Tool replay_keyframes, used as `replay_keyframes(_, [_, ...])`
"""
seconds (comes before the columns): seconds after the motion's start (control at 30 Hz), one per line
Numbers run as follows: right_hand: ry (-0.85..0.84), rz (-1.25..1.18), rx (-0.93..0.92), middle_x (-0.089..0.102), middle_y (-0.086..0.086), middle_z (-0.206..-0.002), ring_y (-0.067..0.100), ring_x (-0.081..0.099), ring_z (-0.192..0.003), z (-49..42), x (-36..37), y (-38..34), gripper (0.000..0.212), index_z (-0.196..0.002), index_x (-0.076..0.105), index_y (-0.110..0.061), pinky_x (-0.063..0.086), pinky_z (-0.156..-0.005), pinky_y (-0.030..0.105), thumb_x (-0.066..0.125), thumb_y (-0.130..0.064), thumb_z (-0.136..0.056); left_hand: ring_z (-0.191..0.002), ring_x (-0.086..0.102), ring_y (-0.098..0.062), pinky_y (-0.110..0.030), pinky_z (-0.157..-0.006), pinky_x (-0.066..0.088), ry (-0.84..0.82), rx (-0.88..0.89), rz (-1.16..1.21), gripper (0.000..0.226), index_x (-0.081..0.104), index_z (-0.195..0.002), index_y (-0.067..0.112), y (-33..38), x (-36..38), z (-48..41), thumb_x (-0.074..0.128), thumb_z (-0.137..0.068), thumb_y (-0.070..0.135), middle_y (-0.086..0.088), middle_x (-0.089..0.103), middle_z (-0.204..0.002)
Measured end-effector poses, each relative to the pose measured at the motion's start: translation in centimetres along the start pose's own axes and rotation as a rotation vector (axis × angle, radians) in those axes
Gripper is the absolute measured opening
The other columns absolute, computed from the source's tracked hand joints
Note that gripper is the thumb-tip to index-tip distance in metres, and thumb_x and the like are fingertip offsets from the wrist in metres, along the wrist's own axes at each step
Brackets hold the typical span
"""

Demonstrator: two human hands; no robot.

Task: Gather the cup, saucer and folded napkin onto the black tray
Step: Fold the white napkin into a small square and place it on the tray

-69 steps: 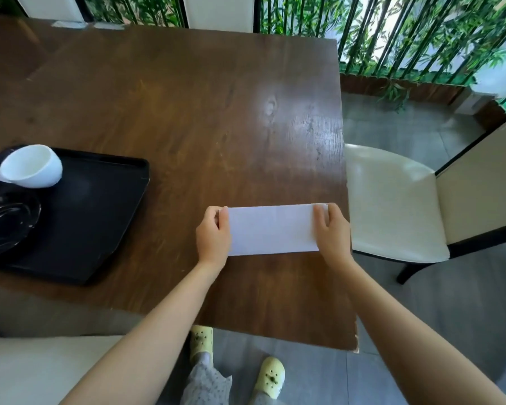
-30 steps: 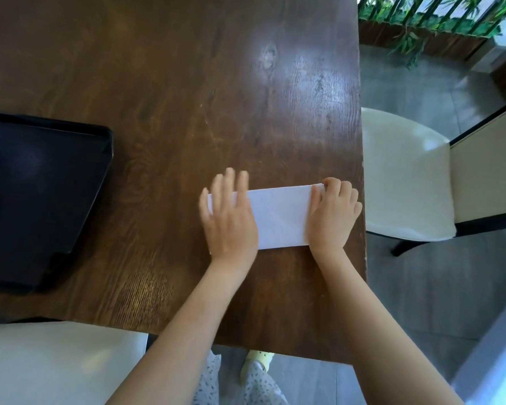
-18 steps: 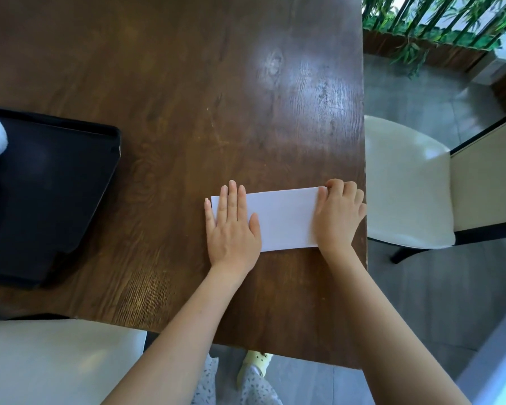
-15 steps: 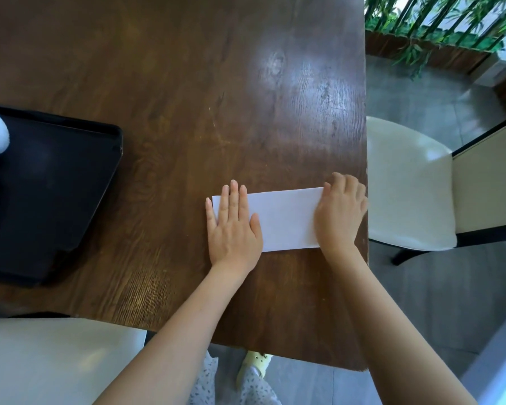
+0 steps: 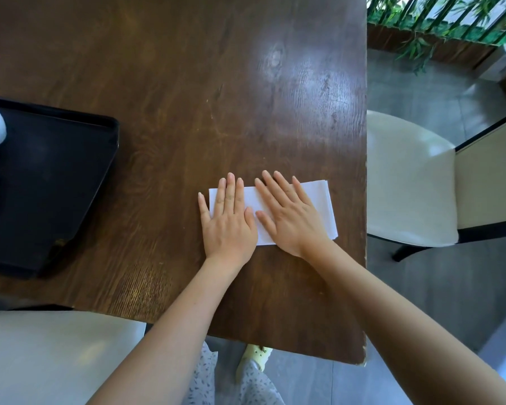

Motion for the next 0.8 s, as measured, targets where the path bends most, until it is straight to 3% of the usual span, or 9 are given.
replay_keyframes(0.33, [0.009,0.103,0.07,-0.002,-0.001,-0.158,0.014,-0.004,-0.146,1.3,-0.8,3.9,0.067,-0.15,0.003,-0.019,-0.009,-0.119,0.036,0.004,-0.056,-0.093,-0.146,-0.001,-0.018,-0.05,-0.115,-0.002,-0.006,0.042,-0.069,0.063,0.003,-0.149,0.015,-0.2,0.2,-0.2,0.009,-0.094,0.047,-0.003,0.002,-0.159])
replay_keyframes(0.57, [-0.021,0.079,0.047,0.002,-0.002,-0.16,0.011,-0.011,-0.144,1.5,-0.6,5.2,0.066,-0.15,0.002,-0.02,-0.013,-0.118,0.037,0.007,-0.056,-0.095,-0.145,0.001,-0.019,-0.049,-0.115,-0.003,-0.001,0.016,-0.069,0.069,0.007,-0.149,0.016,-1.1,-0.1,-0.1,0.014,-0.092,0.055,-0.004,0.004,-0.159])
replay_keyframes(0.8, [-0.018,0.022,0.016,0.001,-0.004,-0.16,0.006,-0.015,-0.142,1.5,-0.3,5.7,0.066,-0.15,0.002,-0.02,-0.014,-0.117,0.035,0.012,-0.056,-0.095,-0.146,-0.001,-0.017,-0.049,-0.116,-0.003,-0.008,0.014,-0.048,0.075,0.003,-0.149,0.017,-1.5,-0.4,0.0,0.004,-0.087,0.06,-0.003,0.002,-0.159])
Point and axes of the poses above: each hand's wrist, its own z-axis away from the middle knuckle, its own x-axis out of the palm, y = z × x, the point moved 7 cm from there along -z, towards the middle knuckle
